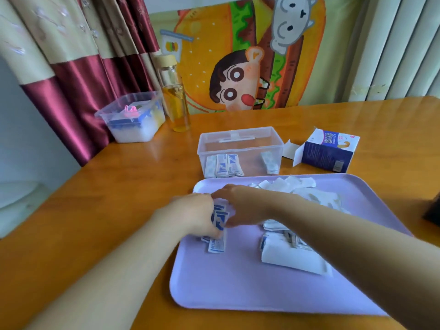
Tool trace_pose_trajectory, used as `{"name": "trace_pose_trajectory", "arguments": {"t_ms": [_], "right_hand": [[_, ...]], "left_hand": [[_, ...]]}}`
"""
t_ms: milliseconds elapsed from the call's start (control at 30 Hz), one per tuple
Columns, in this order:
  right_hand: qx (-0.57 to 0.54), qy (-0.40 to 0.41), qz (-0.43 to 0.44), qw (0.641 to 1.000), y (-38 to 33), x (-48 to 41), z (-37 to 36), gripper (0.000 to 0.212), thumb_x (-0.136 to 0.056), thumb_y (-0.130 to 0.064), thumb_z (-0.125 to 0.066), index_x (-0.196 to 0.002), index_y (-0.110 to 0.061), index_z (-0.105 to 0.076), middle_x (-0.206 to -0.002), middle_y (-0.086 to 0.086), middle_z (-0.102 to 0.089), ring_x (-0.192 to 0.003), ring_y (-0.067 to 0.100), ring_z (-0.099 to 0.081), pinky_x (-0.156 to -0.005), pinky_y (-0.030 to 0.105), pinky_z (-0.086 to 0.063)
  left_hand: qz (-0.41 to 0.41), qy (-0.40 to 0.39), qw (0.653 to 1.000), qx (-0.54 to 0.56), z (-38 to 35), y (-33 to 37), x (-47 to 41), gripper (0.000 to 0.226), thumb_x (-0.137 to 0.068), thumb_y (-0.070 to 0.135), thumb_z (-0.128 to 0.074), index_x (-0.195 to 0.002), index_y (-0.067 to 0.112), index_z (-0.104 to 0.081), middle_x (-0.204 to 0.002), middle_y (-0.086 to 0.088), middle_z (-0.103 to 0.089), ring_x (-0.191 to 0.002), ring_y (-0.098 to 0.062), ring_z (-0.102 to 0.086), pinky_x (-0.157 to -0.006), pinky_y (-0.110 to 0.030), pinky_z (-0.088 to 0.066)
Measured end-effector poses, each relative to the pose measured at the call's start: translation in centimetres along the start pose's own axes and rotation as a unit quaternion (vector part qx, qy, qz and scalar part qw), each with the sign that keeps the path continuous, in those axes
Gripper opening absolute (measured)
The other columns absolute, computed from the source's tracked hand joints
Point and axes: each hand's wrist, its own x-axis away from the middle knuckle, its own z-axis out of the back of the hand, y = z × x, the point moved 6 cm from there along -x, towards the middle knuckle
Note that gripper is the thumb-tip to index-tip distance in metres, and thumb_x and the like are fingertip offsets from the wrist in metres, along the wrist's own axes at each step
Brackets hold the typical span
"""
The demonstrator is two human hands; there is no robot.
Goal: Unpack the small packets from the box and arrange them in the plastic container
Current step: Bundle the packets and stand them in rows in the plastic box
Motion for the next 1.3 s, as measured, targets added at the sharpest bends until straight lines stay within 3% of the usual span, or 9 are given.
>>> {"name": "trace_pose_trajectory", "arguments": {"t_ms": [133,300,433,500,600,667,867,1167,1300], "right_hand": [[0.009,-0.041,-0.010,0.999,-0.5,-1.2,0.0,0.060,-0.081,-0.022,-0.070,-0.135,-0.020,-0.045,-0.131,0.001,-0.054,-0.117,0.022,-0.051,-0.099,0.032,-0.039],[0.052,-0.094,-0.044,0.993,-0.8,-1.7,0.4,0.045,-0.081,-0.027,-0.070,-0.123,-0.019,-0.056,-0.115,0.002,-0.061,-0.101,0.021,-0.057,-0.081,0.028,-0.042],[0.074,-0.081,-0.054,0.992,-0.3,-1.7,0.6,0.022,-0.087,-0.034,-0.060,-0.102,-0.018,-0.061,-0.093,0.002,-0.061,-0.090,0.025,-0.059,-0.074,0.031,-0.045],[0.074,-0.027,-0.041,0.996,-0.3,-1.0,1.1,0.018,-0.093,-0.030,-0.050,-0.086,-0.017,-0.061,-0.081,0.004,-0.058,-0.080,0.026,-0.056,-0.063,0.026,-0.040],[0.091,0.056,-0.044,0.993,-0.3,0.3,1.7,0.030,-0.096,-0.028,-0.043,-0.100,-0.006,-0.063,-0.096,0.012,-0.064,-0.087,0.030,-0.059,-0.068,0.035,-0.043],[0.081,0.089,-0.059,0.991,0.3,1.0,1.4,0.027,-0.095,-0.030,-0.046,-0.108,-0.013,-0.062,-0.105,0.008,-0.065,-0.093,0.027,-0.060,-0.073,0.035,-0.044],[0.043,0.092,-0.087,0.991,1.4,1.6,0.1,0.051,-0.093,-0.029,-0.055,-0.140,-0.022,-0.038,-0.134,0.004,-0.053,-0.117,0.022,-0.052,-0.095,0.030,-0.042],[0.026,0.097,-0.077,0.992,1.0,1.6,0.0,0.042,-0.094,-0.021,-0.050,-0.135,-0.024,-0.048,-0.128,0.002,-0.058,-0.113,0.021,-0.054,-0.094,0.027,-0.041],[0.014,0.108,-0.092,0.990,1.0,1.7,-0.1,0.028,-0.092,-0.016,-0.049,-0.117,-0.019,-0.063,-0.111,0.005,-0.066,-0.100,0.025,-0.059,-0.085,0.030,-0.047]], "left_hand": [[-0.003,0.001,0.999,0.052,-0.8,-0.3,0.0,0.044,-0.075,0.046,-0.071,-0.101,0.013,-0.057,-0.081,0.000,-0.057,-0.076,-0.019,-0.053,-0.057,-0.029,-0.038],[-0.020,-0.002,0.991,0.129,-1.6,-0.6,-0.1,0.045,-0.077,0.036,-0.072,-0.113,0.013,-0.059,-0.108,-0.004,-0.067,-0.094,-0.021,-0.063,-0.077,-0.034,-0.050],[-0.034,0.059,0.986,0.153,-1.4,-0.9,0.0,0.007,-0.085,0.022,-0.061,-0.086,0.019,-0.055,-0.081,0.001,-0.057,-0.072,-0.017,-0.052,-0.056,-0.027,-0.038],[-0.035,0.132,0.974,0.179,-0.4,-1.3,0.4,0.007,-0.088,0.015,-0.052,-0.088,0.017,-0.059,-0.084,-0.001,-0.055,-0.074,-0.021,-0.052,-0.058,-0.028,-0.037],[-0.056,0.202,0.955,0.211,0.6,-1.5,0.8,0.017,-0.092,0.016,-0.053,-0.106,0.017,-0.062,-0.103,-0.001,-0.055,-0.086,-0.021,-0.053,-0.069,-0.032,-0.046],[-0.073,0.208,0.953,0.207,0.3,-1.2,0.7,0.022,-0.094,0.016,-0.051,-0.115,0.019,-0.058,-0.116,-0.001,-0.053,-0.093,-0.020,-0.052,-0.076,-0.035,-0.049],[-0.089,0.193,0.948,0.238,-1.8,-0.8,0.1,0.047,-0.098,0.010,-0.041,-0.142,0.024,-0.033,-0.140,-0.003,-0.043,-0.116,-0.022,-0.050,-0.092,-0.037,-0.045],[-0.109,0.222,0.953,0.175,-3.0,-0.4,-0.9,0.039,-0.098,0.014,-0.043,-0.137,0.020,-0.041,-0.130,-0.001,-0.048,-0.119,-0.021,-0.043,-0.096,-0.037,-0.039],[-0.123,0.240,0.952,0.142,-3.4,0.2,-0.9,0.034,-0.096,0.007,-0.039,-0.126,0.020,-0.049,-0.118,-0.001,-0.050,-0.107,-0.022,-0.046,-0.088,-0.036,-0.041]]}}
